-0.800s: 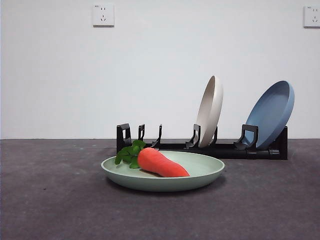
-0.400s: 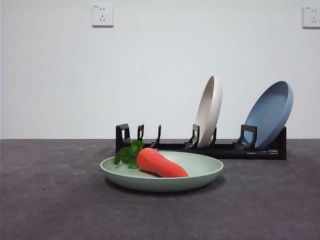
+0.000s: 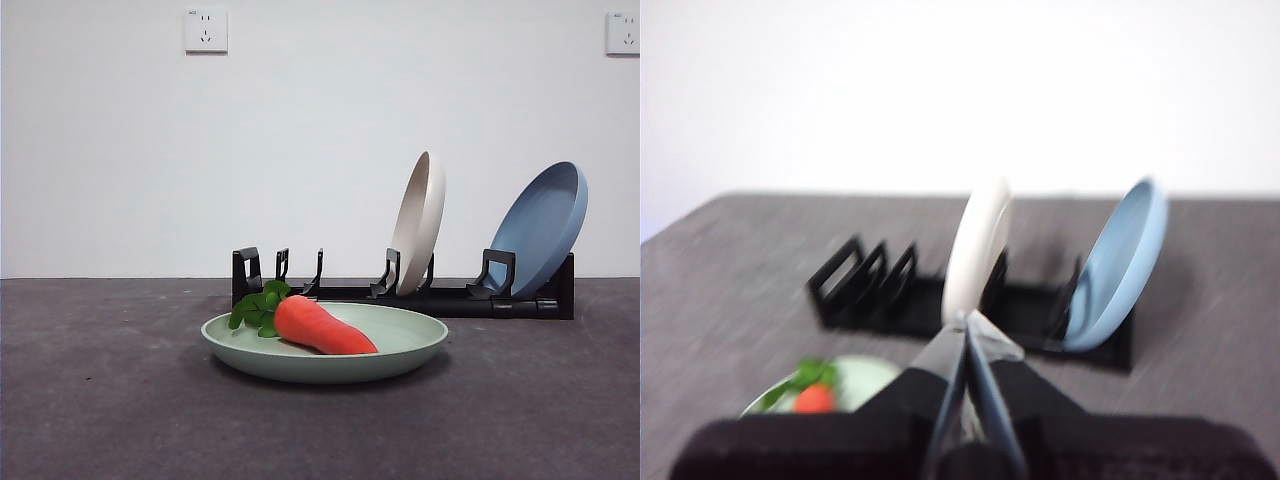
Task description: Take the green plate from the plate rack,put the plate on the table,take the carrot from the table,put the carrot in the plate
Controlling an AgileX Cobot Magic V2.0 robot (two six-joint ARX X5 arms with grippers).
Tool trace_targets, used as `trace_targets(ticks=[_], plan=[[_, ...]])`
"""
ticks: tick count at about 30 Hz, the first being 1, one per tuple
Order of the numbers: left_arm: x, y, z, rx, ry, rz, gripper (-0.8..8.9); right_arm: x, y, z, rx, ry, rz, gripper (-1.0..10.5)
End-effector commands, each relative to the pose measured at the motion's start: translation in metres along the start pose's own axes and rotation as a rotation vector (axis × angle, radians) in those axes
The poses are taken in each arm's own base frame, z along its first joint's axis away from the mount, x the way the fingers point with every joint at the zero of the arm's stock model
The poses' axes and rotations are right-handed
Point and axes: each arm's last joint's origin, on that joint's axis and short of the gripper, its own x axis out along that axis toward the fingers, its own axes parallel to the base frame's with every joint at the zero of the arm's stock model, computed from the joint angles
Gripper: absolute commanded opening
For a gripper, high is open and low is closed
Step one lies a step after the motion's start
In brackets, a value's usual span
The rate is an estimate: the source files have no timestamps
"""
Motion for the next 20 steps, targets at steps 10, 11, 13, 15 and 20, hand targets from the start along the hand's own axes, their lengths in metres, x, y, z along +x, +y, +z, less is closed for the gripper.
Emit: trace_targets(ticks=[10,11,13,15,20], plan=[[0.001,0.000,-0.004,-0.007,0.009,0.006,-0.03,0.035,-0.015,-0.119,-0.030,-0.115,-0.033,0.0],[0.001,0.000,-0.004,-0.007,0.009,0.006,-0.03,0.036,-0.016,-0.126,-0.024,-0.115,-0.033,0.0],[0.001,0.000,-0.004,-0.007,0.009,0.006,-0.03,0.039,-0.017,-0.140,-0.011,-0.110,-0.033,0.0],[0.001,0.000,-0.004,-0.007,0.009,0.006,-0.03,0.041,-0.018,-0.149,-0.004,-0.101,-0.033,0.0],[0.001,0.000,-0.004,-0.007,0.009,0.006,-0.03,0.043,-0.020,-0.166,0.007,-0.058,-0.039,0.0]])
